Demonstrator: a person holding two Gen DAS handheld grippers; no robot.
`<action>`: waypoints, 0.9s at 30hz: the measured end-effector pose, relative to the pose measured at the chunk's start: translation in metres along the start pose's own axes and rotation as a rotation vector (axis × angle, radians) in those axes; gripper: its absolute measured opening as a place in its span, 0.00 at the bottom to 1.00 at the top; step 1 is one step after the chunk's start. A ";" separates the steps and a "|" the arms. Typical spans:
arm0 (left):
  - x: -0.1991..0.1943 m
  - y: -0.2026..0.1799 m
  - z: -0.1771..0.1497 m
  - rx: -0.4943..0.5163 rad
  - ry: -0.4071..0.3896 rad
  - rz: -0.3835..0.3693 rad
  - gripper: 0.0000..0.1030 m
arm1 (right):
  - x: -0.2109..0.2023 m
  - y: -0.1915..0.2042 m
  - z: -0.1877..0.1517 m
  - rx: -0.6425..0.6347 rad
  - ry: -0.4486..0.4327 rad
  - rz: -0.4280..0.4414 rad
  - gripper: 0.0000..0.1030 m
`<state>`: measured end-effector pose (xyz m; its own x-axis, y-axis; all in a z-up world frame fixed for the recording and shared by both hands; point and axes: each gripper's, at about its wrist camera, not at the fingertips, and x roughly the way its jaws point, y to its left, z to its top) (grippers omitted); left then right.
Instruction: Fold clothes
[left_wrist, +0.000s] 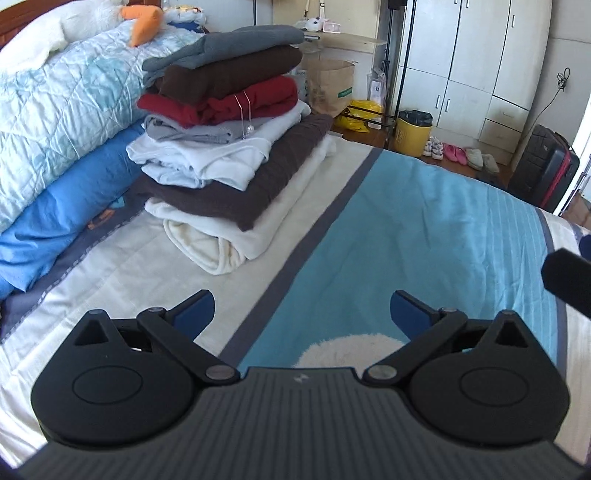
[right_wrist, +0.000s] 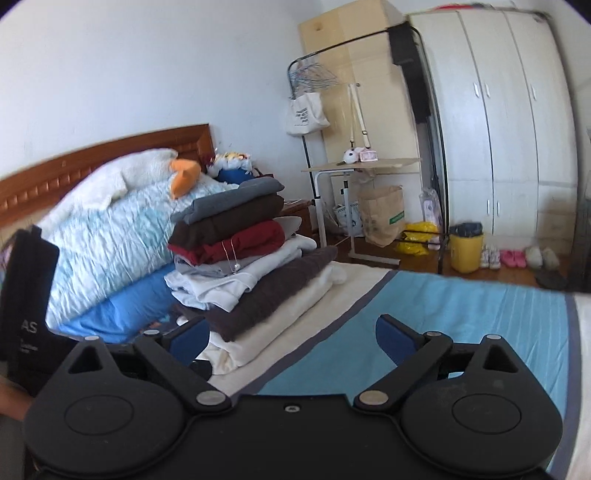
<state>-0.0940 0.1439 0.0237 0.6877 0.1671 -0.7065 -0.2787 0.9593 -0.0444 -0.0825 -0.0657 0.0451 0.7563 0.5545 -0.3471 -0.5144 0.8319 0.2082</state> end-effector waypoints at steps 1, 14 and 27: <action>0.000 -0.001 -0.001 0.004 0.006 -0.003 1.00 | -0.001 -0.001 -0.001 0.009 0.001 -0.003 0.99; 0.003 -0.030 -0.014 0.122 -0.006 0.022 1.00 | -0.002 -0.005 -0.009 0.067 0.005 -0.079 1.00; 0.004 -0.027 -0.015 0.103 -0.071 0.140 1.00 | 0.004 0.000 -0.014 0.055 0.027 -0.060 1.00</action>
<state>-0.0937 0.1157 0.0112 0.6937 0.3133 -0.6486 -0.3080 0.9430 0.1261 -0.0850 -0.0636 0.0311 0.7735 0.5035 -0.3850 -0.4451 0.8639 0.2356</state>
